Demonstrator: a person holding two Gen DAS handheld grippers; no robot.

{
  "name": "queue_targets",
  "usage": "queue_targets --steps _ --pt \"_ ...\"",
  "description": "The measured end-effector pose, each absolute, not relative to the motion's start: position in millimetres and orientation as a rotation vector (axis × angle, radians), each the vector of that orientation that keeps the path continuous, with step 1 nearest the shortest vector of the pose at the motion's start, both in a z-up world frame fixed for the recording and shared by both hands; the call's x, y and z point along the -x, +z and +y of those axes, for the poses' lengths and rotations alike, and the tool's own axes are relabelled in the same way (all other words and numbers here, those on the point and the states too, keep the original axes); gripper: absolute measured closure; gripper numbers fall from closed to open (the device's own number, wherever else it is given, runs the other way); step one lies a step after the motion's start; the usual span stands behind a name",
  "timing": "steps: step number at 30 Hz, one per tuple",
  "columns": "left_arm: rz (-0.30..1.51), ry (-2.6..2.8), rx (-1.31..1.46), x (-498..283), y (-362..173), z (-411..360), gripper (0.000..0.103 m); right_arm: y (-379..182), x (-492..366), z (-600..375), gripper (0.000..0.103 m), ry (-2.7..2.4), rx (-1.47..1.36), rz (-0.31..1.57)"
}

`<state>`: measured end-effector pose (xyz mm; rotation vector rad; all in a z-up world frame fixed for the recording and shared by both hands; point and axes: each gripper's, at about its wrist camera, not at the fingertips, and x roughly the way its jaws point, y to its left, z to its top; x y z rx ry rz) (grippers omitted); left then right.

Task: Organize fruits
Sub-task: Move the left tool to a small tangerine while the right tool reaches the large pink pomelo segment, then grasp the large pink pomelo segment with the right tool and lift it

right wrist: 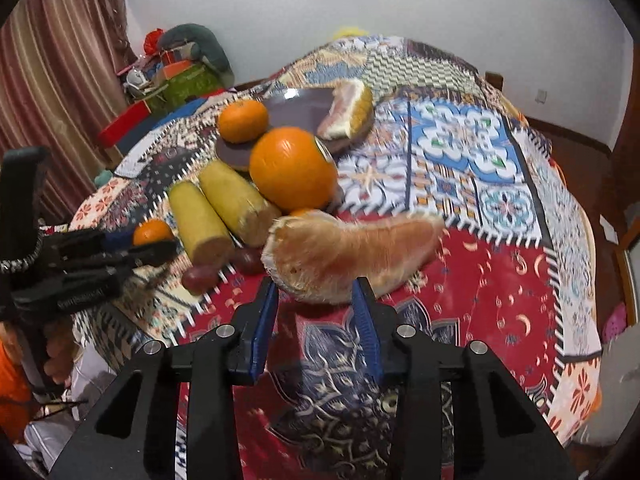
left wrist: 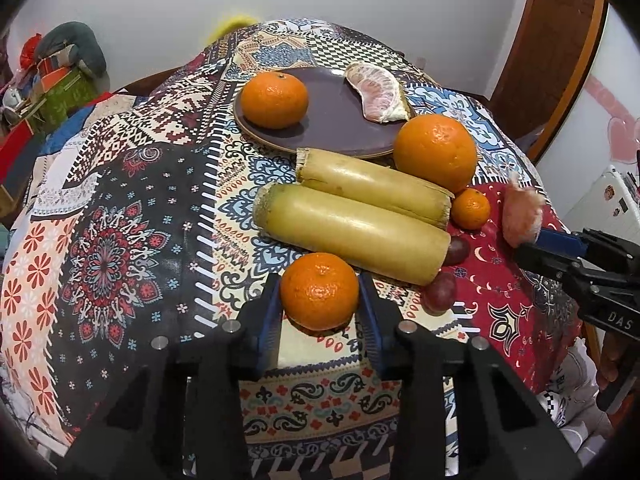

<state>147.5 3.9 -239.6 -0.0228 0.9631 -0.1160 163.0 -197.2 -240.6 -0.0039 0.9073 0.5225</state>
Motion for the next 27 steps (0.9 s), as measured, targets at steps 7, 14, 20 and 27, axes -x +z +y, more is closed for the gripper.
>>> queue_targets --steps 7,14,20,27 --pt "0.953 -0.106 0.015 -144.8 -236.4 6.4 0.066 -246.1 -163.5 -209.9 0.059 0.498 -0.015 0.957" --pt "0.945 -0.105 0.009 -142.5 -233.4 5.2 0.066 -244.8 -171.1 -211.7 0.04 0.487 -0.071 0.957" --pt "0.931 -0.096 -0.011 -140.9 -230.3 3.2 0.066 -238.8 -173.9 -187.6 0.015 0.49 -0.029 0.926" --pt "0.927 -0.1 -0.01 -140.5 -228.1 3.4 0.066 -252.8 -191.9 -173.8 0.015 0.4 0.0 0.938"
